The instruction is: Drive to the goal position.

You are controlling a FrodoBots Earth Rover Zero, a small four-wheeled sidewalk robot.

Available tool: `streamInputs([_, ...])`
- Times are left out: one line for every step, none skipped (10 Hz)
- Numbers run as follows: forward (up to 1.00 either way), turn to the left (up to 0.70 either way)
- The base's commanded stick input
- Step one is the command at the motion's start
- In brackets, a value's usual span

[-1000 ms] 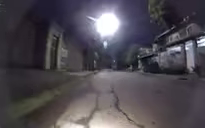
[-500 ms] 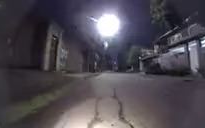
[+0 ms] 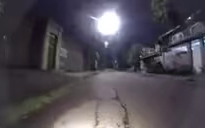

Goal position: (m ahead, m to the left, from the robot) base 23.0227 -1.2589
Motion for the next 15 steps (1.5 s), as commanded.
streamInputs([0.50,0.00])
streamInputs([0.50,0.00])
streamInputs([0.50,0.00])
streamInputs([0.50,0.00])
streamInputs([0.50,0.00])
streamInputs([0.50,0.00])
streamInputs([0.50,0.00])
streamInputs([0.50,0.00])
streamInputs([0.50,0.00])
streamInputs([0.50,0.00])
streamInputs([0.50,0.00])
streamInputs([0.50,0.00])
streamInputs([0.50,0.00])
streamInputs([0.50,0.00])
streamInputs([0.50,0.00])
